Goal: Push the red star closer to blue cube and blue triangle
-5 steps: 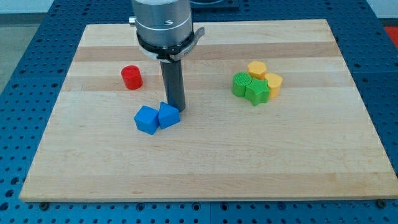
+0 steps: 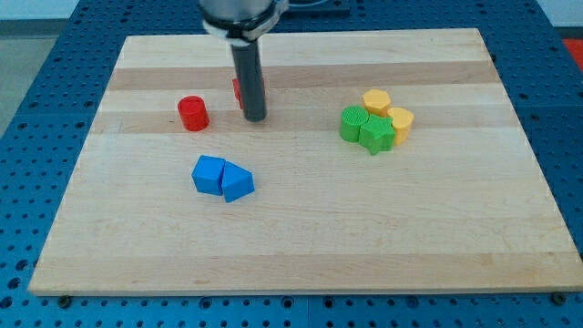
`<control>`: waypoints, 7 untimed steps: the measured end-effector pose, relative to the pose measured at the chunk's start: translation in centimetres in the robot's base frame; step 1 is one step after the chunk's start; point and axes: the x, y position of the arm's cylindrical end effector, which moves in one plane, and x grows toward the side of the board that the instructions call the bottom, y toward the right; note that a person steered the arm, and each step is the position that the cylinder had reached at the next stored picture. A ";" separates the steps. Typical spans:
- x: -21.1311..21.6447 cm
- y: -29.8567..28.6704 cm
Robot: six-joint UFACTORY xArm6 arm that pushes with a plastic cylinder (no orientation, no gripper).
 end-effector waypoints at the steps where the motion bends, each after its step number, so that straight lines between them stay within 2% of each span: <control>1: -2.5 1.7; 3: -11.1 1.9; 4: -11.2 1.9; 5: -10.0 -0.7; 6: -6.8 -2.9; 7: -6.4 -2.9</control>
